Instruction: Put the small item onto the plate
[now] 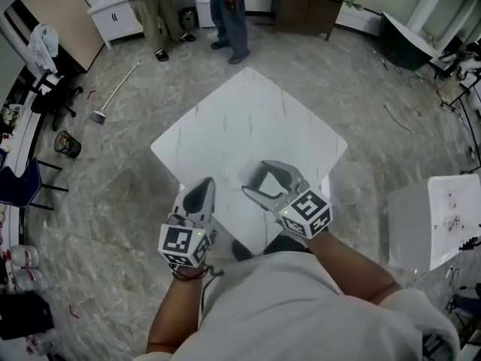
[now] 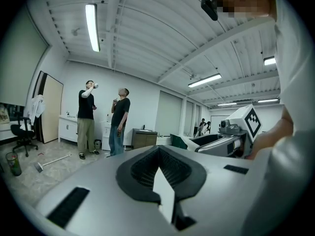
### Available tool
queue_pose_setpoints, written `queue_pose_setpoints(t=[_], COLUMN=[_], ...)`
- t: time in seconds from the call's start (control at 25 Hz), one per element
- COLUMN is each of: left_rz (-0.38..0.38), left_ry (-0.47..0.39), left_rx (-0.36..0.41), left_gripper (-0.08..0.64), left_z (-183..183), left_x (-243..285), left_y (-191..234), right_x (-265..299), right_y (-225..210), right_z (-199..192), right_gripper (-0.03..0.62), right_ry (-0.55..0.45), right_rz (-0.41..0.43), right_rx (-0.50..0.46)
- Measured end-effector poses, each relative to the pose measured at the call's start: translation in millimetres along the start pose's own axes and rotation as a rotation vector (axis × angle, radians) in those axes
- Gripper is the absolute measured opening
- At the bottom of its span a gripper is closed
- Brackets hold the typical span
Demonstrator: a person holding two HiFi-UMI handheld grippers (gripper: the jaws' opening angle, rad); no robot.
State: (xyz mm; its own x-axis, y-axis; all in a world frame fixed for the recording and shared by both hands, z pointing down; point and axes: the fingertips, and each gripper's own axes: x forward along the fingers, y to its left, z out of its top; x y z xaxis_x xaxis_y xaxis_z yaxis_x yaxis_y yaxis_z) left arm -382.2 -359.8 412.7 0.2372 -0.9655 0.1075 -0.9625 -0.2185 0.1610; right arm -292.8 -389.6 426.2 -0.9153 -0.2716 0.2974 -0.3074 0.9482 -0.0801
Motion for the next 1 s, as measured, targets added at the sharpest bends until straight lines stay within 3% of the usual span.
queue_pose_setpoints(t=[0.44, 1.0], left_rz=[0.090, 0.244], left_ry=[0.033, 0.141], left_rx=[-0.017, -0.142], left_gripper=[0.005, 0.005], left_z=[-41.3, -171.3], left_x=[64.3, 120.4], left_y=[41.2, 102.3], right_x=[67.5, 168.7], right_y=[-64.5, -109.2], right_z=[-59.4, -223.9], right_gripper=[0.293, 0.293], right_ry=[0.147, 0.455], right_rz=[0.091, 0.283], right_rx=[-0.018, -0.015])
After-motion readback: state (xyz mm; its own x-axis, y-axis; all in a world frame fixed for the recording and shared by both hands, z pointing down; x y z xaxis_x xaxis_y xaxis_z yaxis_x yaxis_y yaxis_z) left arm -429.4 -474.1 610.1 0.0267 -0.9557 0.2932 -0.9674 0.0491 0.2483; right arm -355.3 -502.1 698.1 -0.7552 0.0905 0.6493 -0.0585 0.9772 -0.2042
